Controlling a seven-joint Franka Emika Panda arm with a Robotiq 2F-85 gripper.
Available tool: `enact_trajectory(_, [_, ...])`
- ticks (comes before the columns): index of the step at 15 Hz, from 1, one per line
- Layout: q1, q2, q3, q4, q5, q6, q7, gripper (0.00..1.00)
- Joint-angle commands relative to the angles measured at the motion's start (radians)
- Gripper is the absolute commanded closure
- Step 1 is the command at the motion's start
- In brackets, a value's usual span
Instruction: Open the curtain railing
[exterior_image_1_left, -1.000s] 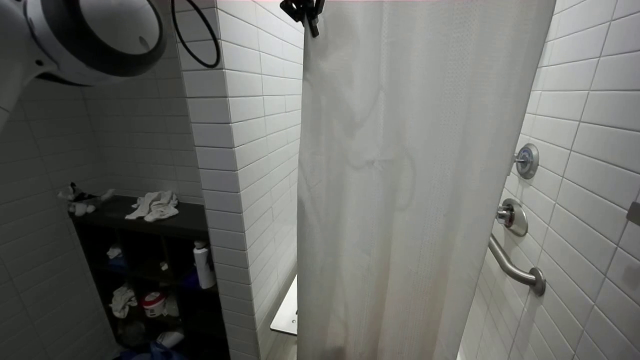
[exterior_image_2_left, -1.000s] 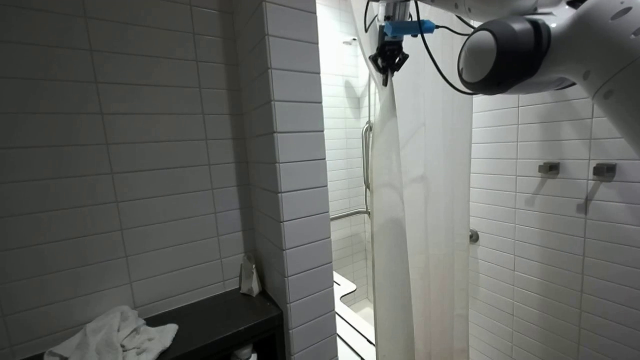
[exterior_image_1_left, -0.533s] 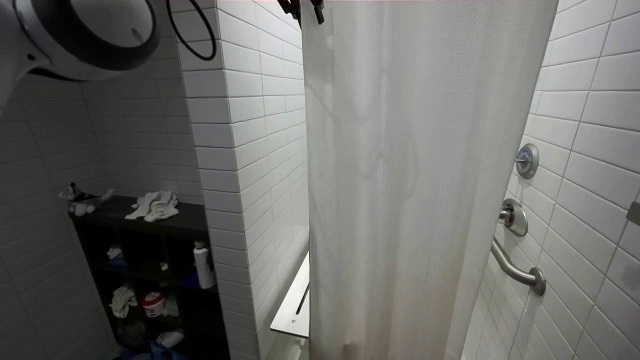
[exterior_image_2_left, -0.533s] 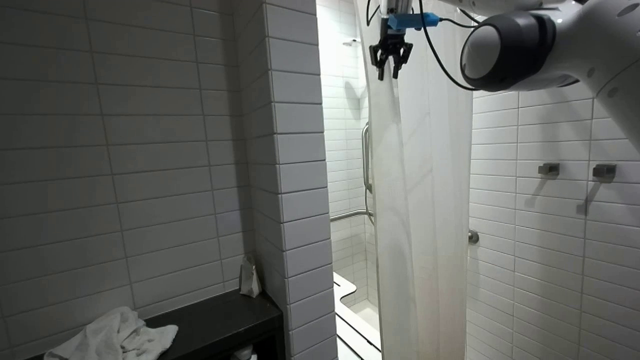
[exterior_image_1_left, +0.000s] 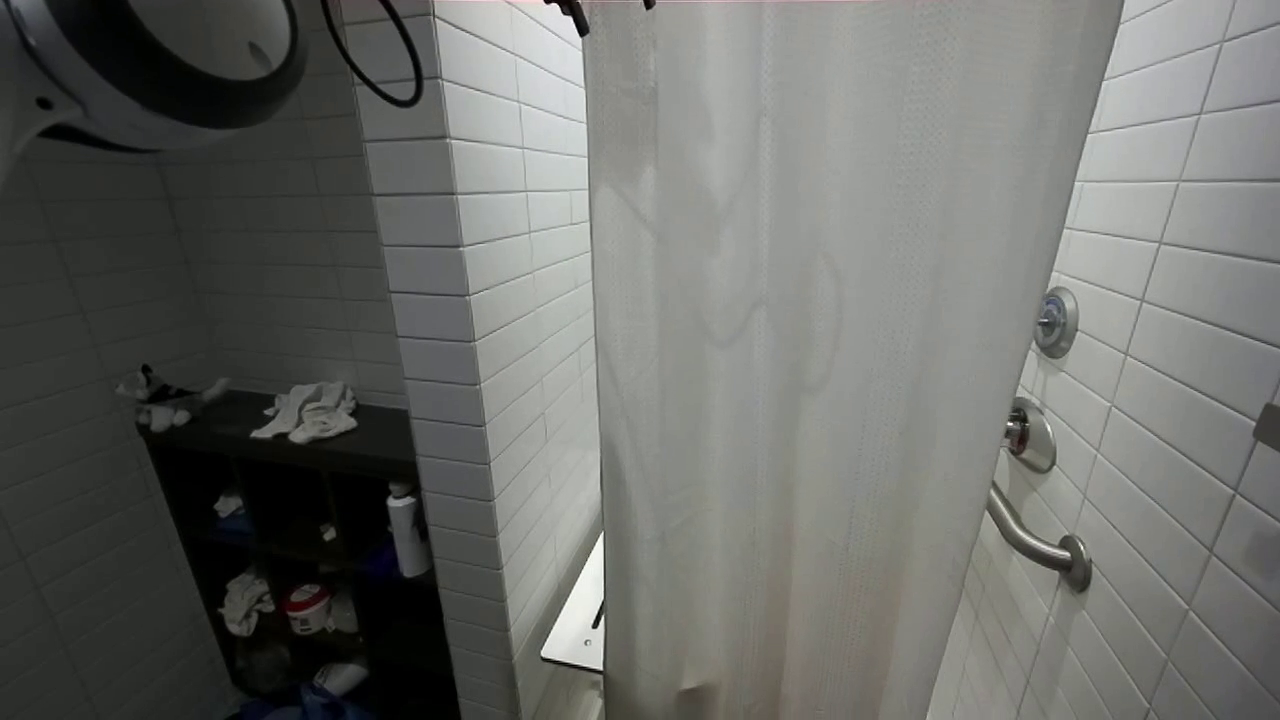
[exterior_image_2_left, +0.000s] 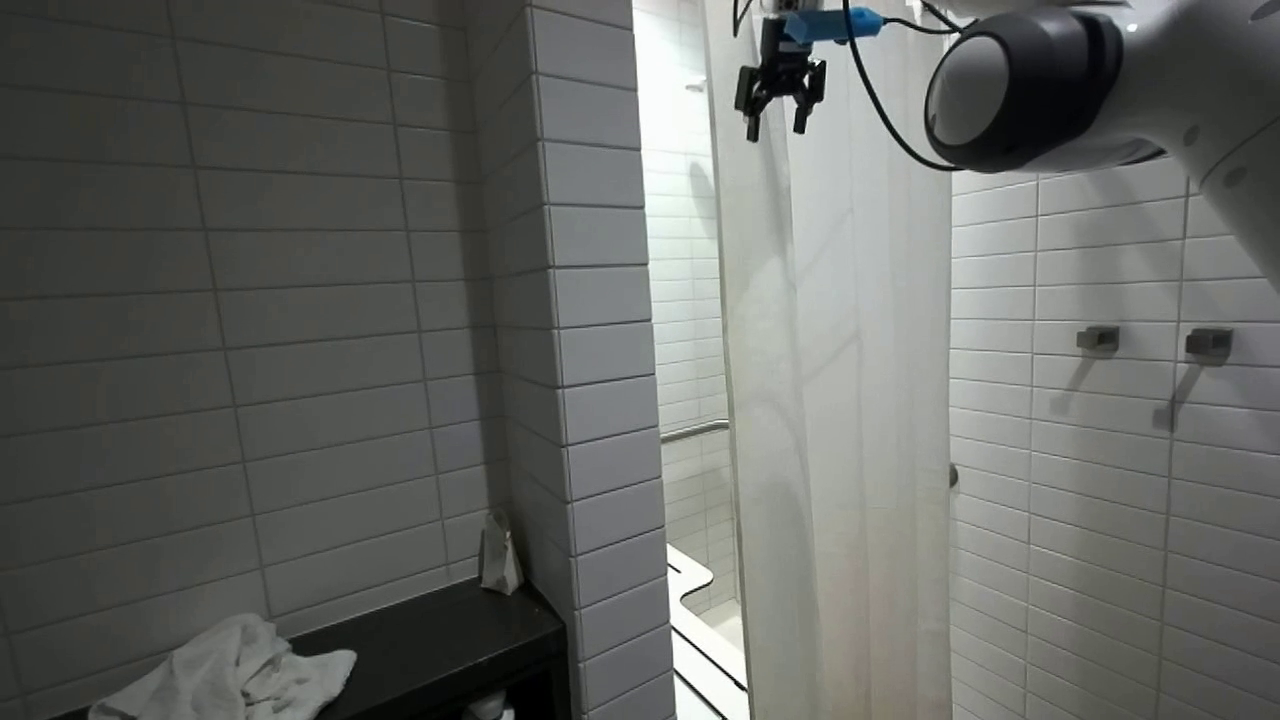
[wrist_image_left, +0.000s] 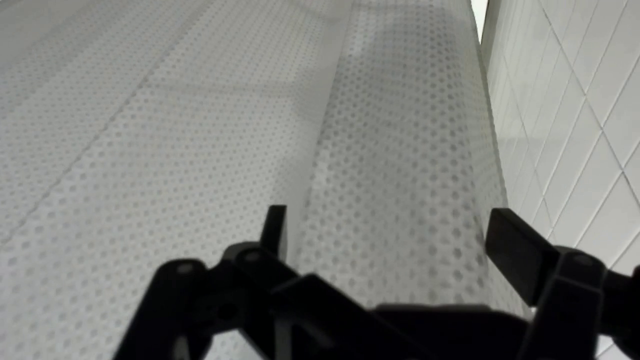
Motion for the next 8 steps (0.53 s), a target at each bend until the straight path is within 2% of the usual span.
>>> enact_trajectory(1, [0.007, -0.036, 0.001, -0.047, -0.009, 0.027, -0.075, 0.0])
enact_trajectory(4, [0.0, -0.042, 0.002, -0.057, -0.005, 0.017, -0.136, 0.0])
enact_trajectory(5, [-0.009, 0.039, 0.008, 0.075, 0.001, -0.025, -0.09, 0.0])
enact_trajectory(8, [-0.011, 0.038, 0.009, 0.071, 0.0, -0.026, -0.112, 0.0])
